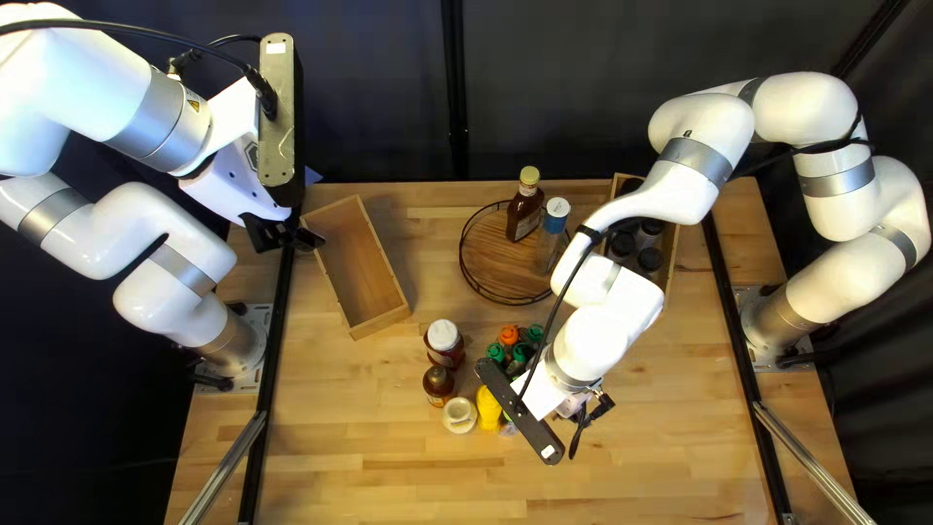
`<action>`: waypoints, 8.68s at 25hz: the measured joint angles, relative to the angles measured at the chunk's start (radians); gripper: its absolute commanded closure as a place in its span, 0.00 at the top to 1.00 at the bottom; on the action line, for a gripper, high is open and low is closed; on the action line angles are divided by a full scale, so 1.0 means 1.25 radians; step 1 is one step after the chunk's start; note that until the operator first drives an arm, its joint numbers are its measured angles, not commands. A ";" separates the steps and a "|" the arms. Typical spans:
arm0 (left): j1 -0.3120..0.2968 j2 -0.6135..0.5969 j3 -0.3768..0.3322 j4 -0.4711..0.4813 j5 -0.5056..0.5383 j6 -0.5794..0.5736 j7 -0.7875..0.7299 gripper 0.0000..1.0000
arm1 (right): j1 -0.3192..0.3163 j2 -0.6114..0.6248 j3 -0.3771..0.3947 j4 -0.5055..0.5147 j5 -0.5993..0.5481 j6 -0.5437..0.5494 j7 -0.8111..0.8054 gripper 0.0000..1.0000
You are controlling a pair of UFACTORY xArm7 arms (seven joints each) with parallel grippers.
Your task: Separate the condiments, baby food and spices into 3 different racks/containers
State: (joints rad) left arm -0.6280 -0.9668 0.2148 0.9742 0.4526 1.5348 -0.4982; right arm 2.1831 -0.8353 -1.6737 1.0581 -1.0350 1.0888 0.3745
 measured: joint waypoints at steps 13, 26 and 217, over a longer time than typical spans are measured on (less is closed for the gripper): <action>0.000 0.000 0.000 0.000 0.000 0.000 0.000 1.00 | -0.212 0.073 0.306 -0.017 0.134 0.176 0.040 0.01; 0.000 0.000 0.000 0.000 0.000 0.000 0.000 1.00 | -0.636 -0.086 0.685 -0.218 0.170 0.392 0.219 0.00; 0.000 0.000 0.000 0.000 0.000 0.000 0.000 1.00 | 0.317 1.259 -0.698 -0.446 0.812 0.132 0.275 0.01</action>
State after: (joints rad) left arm -0.6280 -0.9668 0.2148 0.9742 0.4526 1.5348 -0.4982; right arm 2.5788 0.7388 -2.5459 0.5005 -0.0200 1.2531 0.7181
